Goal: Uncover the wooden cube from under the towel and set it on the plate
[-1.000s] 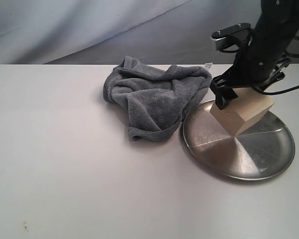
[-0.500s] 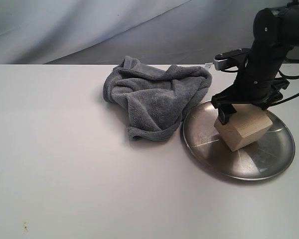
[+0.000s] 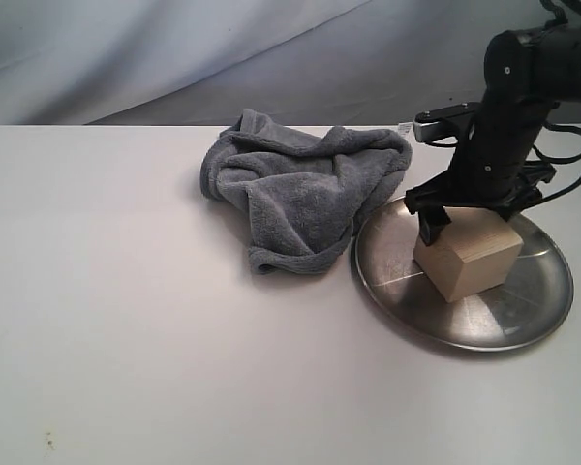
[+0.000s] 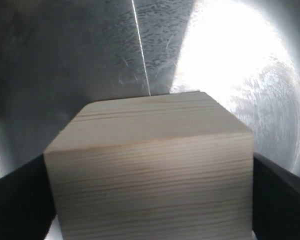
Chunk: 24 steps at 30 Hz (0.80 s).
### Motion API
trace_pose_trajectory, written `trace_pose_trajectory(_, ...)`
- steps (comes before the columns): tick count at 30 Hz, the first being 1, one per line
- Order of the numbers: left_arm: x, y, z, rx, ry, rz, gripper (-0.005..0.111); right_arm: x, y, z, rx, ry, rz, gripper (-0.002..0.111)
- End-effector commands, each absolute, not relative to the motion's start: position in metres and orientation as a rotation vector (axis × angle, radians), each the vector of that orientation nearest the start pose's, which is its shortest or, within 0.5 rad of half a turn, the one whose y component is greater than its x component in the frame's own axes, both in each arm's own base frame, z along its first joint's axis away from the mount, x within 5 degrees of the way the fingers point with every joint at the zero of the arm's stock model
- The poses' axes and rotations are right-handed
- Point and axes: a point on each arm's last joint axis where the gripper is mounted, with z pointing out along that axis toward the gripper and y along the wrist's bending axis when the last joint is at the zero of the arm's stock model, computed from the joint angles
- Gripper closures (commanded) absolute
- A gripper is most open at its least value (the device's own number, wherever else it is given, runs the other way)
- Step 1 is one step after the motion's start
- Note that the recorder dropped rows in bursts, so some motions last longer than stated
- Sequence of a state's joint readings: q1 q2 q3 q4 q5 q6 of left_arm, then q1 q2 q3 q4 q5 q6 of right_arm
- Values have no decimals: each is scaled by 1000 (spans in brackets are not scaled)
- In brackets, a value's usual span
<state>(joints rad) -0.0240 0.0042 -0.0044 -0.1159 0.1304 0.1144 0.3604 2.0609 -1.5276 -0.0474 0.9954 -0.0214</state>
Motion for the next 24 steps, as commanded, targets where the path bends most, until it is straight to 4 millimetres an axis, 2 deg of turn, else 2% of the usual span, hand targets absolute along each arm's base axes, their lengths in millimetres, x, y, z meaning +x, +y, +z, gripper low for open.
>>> trace_pose_trajectory(1,56,-3,201,26,1613,-32,107,391,142,189,-545,2895,-7,25)
trace_pose_trajectory(6,56,-3,201,26,1613,-32,107,389,140,212,-541,2822,-10,23)
trace_pose_trajectory(8,56,-3,201,26,1613,-32,107,387,139,224,-535,2787,-15,27)
trace_pose_trajectory(10,56,-3,201,26,1613,-32,107,384,137,235,-528,2759,-17,42)
trace_pose_trajectory(12,56,-3,201,26,1613,-32,107,382,136,243,-529,2746,-24,64)
trace_pose_trajectory(13,56,-3,201,26,1613,-32,107,380,135,247,-531,2742,-30,80)
trace_pose_trajectory(16,56,-3,201,26,1613,-32,107,377,130,252,-512,2760,-26,108)
trace_pose_trajectory(21,56,-3,201,26,1613,-32,107,377,108,261,-388,2799,39,108)
trace_pose_trajectory(24,56,-3,201,26,1613,-32,107,372,88,269,-321,2787,63,108)
